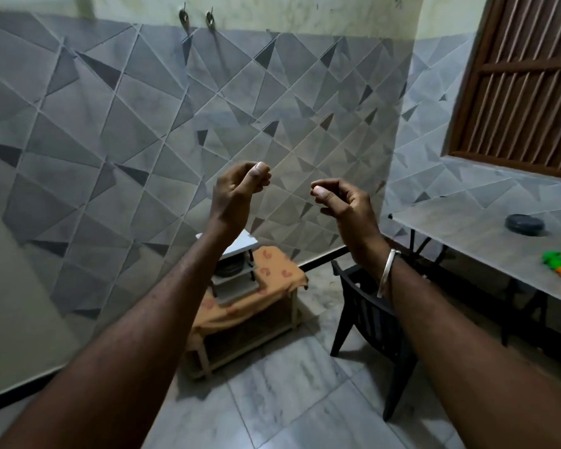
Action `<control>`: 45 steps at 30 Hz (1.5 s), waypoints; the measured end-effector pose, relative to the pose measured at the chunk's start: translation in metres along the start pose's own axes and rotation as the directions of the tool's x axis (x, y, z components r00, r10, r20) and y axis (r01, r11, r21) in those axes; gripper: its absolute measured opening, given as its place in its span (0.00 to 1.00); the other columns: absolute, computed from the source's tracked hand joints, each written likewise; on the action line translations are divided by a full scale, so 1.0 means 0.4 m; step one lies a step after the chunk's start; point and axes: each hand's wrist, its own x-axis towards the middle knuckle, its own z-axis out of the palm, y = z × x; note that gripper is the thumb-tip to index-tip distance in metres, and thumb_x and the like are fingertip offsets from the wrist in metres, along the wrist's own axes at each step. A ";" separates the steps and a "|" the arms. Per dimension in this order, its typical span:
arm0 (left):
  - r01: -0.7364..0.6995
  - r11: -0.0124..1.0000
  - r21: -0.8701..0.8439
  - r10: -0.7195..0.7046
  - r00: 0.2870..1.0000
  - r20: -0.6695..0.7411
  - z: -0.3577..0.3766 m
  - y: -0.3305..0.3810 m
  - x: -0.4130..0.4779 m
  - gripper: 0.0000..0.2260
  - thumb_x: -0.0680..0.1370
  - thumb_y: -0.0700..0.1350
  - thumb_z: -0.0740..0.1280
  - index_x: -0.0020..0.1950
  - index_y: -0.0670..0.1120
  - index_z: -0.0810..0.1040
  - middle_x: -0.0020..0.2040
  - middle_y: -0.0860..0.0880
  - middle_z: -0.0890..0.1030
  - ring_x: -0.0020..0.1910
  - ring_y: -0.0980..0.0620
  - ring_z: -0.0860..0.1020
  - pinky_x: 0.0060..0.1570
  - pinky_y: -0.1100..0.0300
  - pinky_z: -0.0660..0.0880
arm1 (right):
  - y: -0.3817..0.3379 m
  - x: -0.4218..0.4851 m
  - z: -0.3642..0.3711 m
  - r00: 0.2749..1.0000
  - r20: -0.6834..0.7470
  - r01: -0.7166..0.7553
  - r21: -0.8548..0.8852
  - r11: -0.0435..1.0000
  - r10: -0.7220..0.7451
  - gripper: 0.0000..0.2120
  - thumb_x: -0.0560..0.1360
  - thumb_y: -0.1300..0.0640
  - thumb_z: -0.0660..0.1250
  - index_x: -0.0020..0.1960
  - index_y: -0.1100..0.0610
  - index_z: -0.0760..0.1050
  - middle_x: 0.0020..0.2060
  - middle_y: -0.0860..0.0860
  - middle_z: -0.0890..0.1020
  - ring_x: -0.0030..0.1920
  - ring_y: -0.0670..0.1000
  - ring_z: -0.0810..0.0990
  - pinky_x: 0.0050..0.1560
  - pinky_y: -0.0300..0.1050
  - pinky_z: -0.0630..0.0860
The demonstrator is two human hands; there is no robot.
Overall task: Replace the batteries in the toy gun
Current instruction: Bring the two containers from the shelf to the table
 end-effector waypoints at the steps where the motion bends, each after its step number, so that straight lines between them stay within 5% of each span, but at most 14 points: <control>1: 0.020 1.000 0.000 -0.020 1.000 -0.011 -0.011 -0.020 -0.001 0.22 0.77 0.57 0.65 0.53 0.38 0.83 0.49 0.36 0.83 0.51 0.39 0.82 0.53 0.45 0.79 | 0.024 0.005 0.015 1.000 0.006 -0.012 0.015 1.000 0.011 0.10 0.77 0.56 0.68 0.56 0.58 0.80 0.51 0.52 0.85 0.51 0.45 0.82 0.48 0.35 0.77; 10: 0.174 0.984 0.028 -0.170 0.981 -0.093 -0.101 -0.310 0.020 0.21 0.76 0.55 0.66 0.51 0.37 0.83 0.45 0.39 0.84 0.45 0.48 0.82 0.50 0.50 0.78 | 0.306 0.110 0.173 0.982 0.071 -0.175 0.028 0.984 0.173 0.11 0.77 0.54 0.68 0.59 0.55 0.79 0.52 0.48 0.83 0.54 0.43 0.81 0.54 0.39 0.77; 21: 0.328 0.944 0.017 -0.324 0.937 -0.129 -0.148 -0.630 0.158 0.16 0.78 0.50 0.64 0.51 0.37 0.82 0.46 0.37 0.83 0.46 0.48 0.81 0.51 0.51 0.79 | 0.620 0.303 0.324 0.936 0.068 -0.346 -0.010 0.938 0.345 0.10 0.77 0.58 0.68 0.56 0.60 0.80 0.47 0.49 0.84 0.47 0.43 0.81 0.50 0.41 0.76; 27: 0.470 0.882 0.028 -0.461 0.875 -0.151 -0.181 -0.856 0.211 0.14 0.80 0.50 0.65 0.51 0.40 0.82 0.47 0.43 0.84 0.48 0.50 0.82 0.52 0.54 0.79 | 0.833 0.397 0.385 0.887 0.080 -0.451 -0.062 0.891 0.455 0.09 0.72 0.51 0.71 0.50 0.52 0.82 0.52 0.55 0.84 0.57 0.55 0.81 0.63 0.56 0.76; 33: 0.556 0.829 0.068 -0.535 0.822 -0.194 -0.177 -1.077 0.265 0.13 0.81 0.47 0.65 0.51 0.38 0.83 0.48 0.42 0.85 0.47 0.50 0.82 0.54 0.52 0.80 | 1.036 0.515 0.423 0.827 0.089 -0.550 -0.078 0.831 0.556 0.06 0.77 0.58 0.69 0.53 0.56 0.80 0.52 0.52 0.83 0.55 0.50 0.81 0.60 0.47 0.77; 38: 0.623 0.777 0.087 -0.585 0.767 -0.264 -0.142 -1.287 0.325 0.11 0.81 0.47 0.66 0.50 0.40 0.83 0.46 0.46 0.85 0.51 0.45 0.83 0.58 0.46 0.80 | 1.244 0.640 0.457 0.764 0.166 -0.616 -0.103 0.781 0.624 0.05 0.78 0.60 0.68 0.53 0.56 0.79 0.49 0.49 0.82 0.48 0.42 0.79 0.40 0.29 0.75; 42: 0.705 0.707 0.052 -0.660 0.685 -0.309 -0.100 -1.436 0.367 0.15 0.76 0.55 0.67 0.50 0.44 0.84 0.47 0.45 0.86 0.52 0.43 0.83 0.58 0.42 0.79 | 1.404 0.734 0.475 0.708 0.187 -0.671 -0.122 0.731 0.681 0.05 0.77 0.62 0.67 0.53 0.58 0.78 0.46 0.48 0.81 0.44 0.40 0.78 0.38 0.29 0.74; 45: 0.754 0.656 0.019 -0.705 0.622 -0.341 -0.071 -1.531 0.380 0.16 0.77 0.54 0.67 0.51 0.41 0.84 0.47 0.44 0.85 0.52 0.42 0.83 0.58 0.43 0.79 | 1.525 0.774 0.486 0.664 0.196 -0.703 -0.167 0.691 0.722 0.06 0.77 0.60 0.68 0.53 0.57 0.79 0.50 0.50 0.82 0.49 0.44 0.79 0.48 0.37 0.76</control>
